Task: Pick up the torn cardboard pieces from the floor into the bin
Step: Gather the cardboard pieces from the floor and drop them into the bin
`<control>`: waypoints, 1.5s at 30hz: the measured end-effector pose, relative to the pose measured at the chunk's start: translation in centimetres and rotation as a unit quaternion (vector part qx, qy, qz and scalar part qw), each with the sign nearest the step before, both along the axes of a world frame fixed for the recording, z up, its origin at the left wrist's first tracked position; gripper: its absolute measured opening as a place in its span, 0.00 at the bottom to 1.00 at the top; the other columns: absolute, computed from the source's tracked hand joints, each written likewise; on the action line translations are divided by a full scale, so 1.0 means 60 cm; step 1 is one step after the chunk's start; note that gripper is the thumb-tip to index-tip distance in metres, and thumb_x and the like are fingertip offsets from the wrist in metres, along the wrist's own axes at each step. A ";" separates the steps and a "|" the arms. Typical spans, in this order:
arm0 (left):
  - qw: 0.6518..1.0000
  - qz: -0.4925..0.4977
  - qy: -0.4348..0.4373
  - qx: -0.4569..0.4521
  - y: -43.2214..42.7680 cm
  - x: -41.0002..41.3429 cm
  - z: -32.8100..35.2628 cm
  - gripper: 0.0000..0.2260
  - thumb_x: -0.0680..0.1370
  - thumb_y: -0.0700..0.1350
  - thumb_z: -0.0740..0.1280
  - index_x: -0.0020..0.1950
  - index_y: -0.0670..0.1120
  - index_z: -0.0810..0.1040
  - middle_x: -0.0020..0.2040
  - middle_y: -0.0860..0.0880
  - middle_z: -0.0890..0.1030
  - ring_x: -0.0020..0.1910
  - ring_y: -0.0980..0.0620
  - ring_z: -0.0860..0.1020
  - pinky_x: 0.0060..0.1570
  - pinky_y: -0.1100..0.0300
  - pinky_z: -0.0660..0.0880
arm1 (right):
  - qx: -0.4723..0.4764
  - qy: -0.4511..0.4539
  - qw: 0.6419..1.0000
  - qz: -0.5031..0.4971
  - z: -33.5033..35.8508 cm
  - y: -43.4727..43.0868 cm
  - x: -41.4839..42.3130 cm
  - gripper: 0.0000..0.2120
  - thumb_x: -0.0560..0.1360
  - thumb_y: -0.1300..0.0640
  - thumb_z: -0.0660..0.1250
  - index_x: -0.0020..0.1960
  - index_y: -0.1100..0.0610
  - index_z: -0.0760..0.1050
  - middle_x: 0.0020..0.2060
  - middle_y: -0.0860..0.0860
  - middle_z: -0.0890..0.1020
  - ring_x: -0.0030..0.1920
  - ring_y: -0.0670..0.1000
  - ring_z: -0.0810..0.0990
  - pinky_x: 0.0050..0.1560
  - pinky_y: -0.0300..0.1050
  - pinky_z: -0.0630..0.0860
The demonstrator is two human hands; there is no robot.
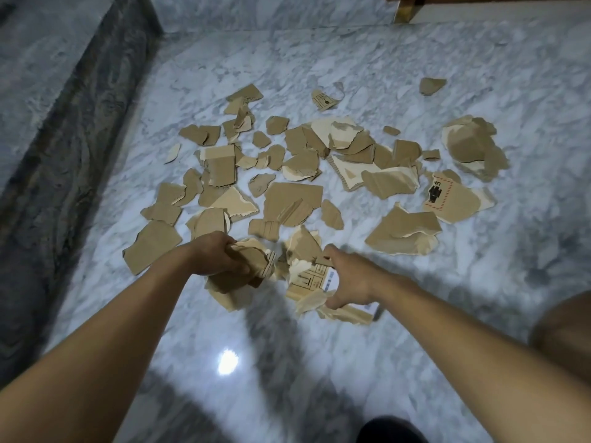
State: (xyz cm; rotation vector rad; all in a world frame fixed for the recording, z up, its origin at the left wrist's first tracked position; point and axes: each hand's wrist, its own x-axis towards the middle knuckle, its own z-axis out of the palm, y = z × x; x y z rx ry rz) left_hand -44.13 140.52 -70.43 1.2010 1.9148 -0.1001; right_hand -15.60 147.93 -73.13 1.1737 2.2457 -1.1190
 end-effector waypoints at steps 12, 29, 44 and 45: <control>1.000 -0.014 -0.011 -0.001 -0.012 0.025 -0.028 0.09 0.72 0.53 0.76 0.41 0.55 0.76 0.44 0.50 0.81 0.47 0.48 0.79 0.46 0.56 0.73 | 0.169 -0.092 0.979 0.070 -0.046 -0.051 -0.054 0.45 0.59 0.43 0.83 0.68 0.52 0.63 0.66 0.53 0.64 0.68 0.59 0.62 0.67 0.56 0.66; 0.998 -0.060 -0.002 -0.004 0.019 0.042 -0.004 0.10 0.71 0.54 0.76 0.46 0.52 0.79 0.47 0.50 0.81 0.49 0.48 0.79 0.51 0.53 0.77 | 0.032 -0.169 0.985 0.029 0.053 0.091 0.039 0.39 0.50 0.37 0.80 0.56 0.51 0.76 0.57 0.49 0.77 0.55 0.51 0.77 0.56 0.54 0.80; 0.979 -0.178 0.089 0.048 0.091 0.174 -0.096 0.33 0.71 0.53 0.75 0.73 0.52 0.68 0.74 0.42 0.56 0.66 0.37 0.71 0.67 0.50 0.71 | 0.165 -0.198 0.955 0.147 -0.015 0.054 0.070 0.34 0.64 0.37 0.77 0.63 0.48 0.70 0.63 0.51 0.66 0.65 0.59 0.64 0.64 0.56 0.64; 0.981 -0.168 0.077 0.052 0.089 0.174 -0.095 0.32 0.71 0.52 0.75 0.72 0.51 0.69 0.72 0.42 0.59 0.64 0.38 0.74 0.65 0.51 0.73 | 0.163 -0.199 0.955 0.147 -0.011 0.054 0.069 0.34 0.64 0.37 0.78 0.64 0.48 0.69 0.63 0.51 0.67 0.66 0.58 0.65 0.62 0.55 0.65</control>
